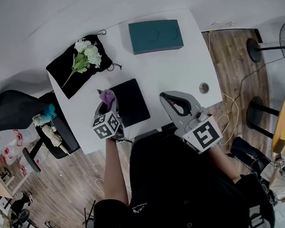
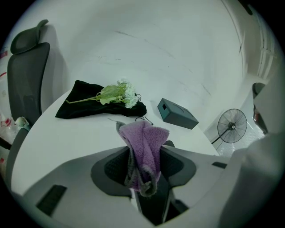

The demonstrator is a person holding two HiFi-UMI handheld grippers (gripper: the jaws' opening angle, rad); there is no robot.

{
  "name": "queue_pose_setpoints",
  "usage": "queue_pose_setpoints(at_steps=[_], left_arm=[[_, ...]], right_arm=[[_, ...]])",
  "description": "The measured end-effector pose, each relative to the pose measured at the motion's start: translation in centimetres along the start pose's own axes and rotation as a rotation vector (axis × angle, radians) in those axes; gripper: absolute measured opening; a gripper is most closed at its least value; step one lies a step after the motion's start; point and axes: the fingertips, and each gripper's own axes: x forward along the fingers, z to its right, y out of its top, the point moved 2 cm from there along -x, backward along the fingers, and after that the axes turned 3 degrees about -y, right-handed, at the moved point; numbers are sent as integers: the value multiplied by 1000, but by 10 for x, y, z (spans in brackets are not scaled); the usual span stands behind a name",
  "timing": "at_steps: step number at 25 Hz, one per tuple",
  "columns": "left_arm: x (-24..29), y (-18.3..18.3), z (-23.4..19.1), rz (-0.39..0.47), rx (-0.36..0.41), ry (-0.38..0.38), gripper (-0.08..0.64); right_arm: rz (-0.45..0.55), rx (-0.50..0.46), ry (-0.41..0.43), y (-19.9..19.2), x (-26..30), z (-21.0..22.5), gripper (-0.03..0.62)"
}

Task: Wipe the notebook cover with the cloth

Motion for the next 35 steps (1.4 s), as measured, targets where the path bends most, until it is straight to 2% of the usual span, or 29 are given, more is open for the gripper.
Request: queue_pose_setpoints(at_steps=[7,19,22,27,35], left_arm=[[10,-1,46,-14,55,-104,183],[44,-17,115,-115,170,-253,183],[50,-22,122,-136,188,-271,183],[56,-25,123,-156,173,-285,184],[60,-31,108,-188,165,-268,183]], right_arm=[[7,0,-6,-3,-5,0,5],[7,17,-68,-7,-17,15,5],[-26,26,-87,-13,-19,18,5],[19,32,-93,-9,-18,20,5],[-9,29,-100,-13,-18,18,6]])
